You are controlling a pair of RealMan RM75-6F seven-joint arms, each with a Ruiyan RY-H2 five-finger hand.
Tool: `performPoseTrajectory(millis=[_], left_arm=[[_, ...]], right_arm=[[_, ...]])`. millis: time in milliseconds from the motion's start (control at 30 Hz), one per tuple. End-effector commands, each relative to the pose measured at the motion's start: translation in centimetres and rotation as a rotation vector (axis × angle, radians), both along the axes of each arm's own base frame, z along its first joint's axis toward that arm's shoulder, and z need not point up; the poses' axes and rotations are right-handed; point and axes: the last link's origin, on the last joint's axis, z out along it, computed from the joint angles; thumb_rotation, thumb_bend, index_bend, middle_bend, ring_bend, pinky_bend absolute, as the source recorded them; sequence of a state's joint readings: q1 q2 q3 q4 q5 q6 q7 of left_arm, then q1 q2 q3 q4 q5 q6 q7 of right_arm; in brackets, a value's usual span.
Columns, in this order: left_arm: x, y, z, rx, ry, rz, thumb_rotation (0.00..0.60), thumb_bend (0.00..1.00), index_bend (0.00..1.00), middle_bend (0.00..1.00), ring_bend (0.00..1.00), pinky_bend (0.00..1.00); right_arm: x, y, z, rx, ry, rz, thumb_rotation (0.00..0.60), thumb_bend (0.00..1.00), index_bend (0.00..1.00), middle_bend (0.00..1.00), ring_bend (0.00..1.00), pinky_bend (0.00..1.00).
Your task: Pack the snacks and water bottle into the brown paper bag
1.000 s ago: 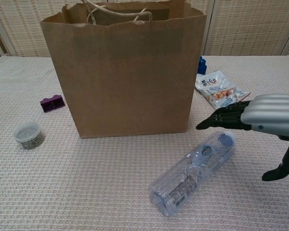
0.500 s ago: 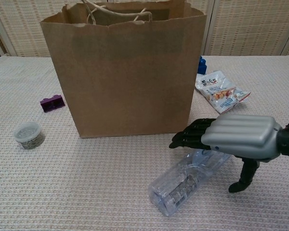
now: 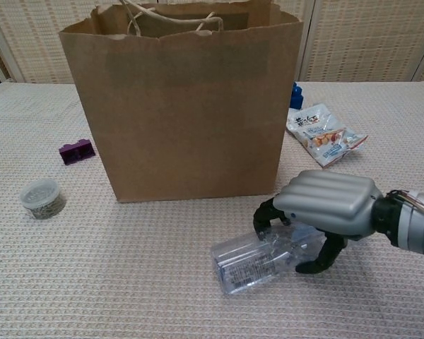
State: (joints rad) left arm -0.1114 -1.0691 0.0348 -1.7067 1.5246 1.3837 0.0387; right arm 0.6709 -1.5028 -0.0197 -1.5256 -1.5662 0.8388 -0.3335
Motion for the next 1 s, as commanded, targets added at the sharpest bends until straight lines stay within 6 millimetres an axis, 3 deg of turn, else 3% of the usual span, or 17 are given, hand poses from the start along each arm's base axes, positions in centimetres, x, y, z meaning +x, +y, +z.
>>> performPoseTrajectory(millis=[33,233,433,667,867,1000], left_arm=[[0.0,0.0,0.0,0.0,0.0,-0.002,0.6,0.37,0.0,0.0,0.0,0.04],[0.1,-0.1,-0.1,0.001,0.001,-0.005,0.6,0.37,0.0,0.0,0.0,0.04],[0.2,-0.1,-0.2,0.0,0.008,-0.009,0.6,0.37,0.0,0.0,0.0,0.04],[0.4,-0.2,-0.6,-0.01,0.016,-0.014,0.6,0.37,0.0,0.0,0.0,0.04],[0.6,-0.3,-0.8,-0.012,0.021,-0.022,0.6,0.37,0.0,0.0,0.0,0.04],[0.5,-0.2,-0.8,-0.008,0.02,-0.019,0.6,0.37,0.0,0.0,0.0,0.04]], right_arm=[[-0.5,-0.1,1.6,-0.026,-0.047,-0.016,0.6,0.27,0.55,0.5,0.59,0.71],[-1.2,-0.4,5.5,-0.081,-0.111,-0.054,0.6,0.27,0.57,0.52,0.61,0.71],[-2.2,-0.3,11.4,-0.16,-0.185,-0.091,0.6,0.27,0.57,0.52,0.61,0.71],[-2.5,-1.3,19.0,-0.331,-0.414,-0.149,0.6,0.27,0.57,0.52,0.61,0.71],[-1.0,-3.2,21.9,-0.449,-0.588,-0.168,0.6,0.27,0.57,0.52,0.61,0.71],[1.2,-4.7,22.2,-0.517,-0.687,-0.169,0.6,0.27,0.57,0.52,0.61,0.71]])
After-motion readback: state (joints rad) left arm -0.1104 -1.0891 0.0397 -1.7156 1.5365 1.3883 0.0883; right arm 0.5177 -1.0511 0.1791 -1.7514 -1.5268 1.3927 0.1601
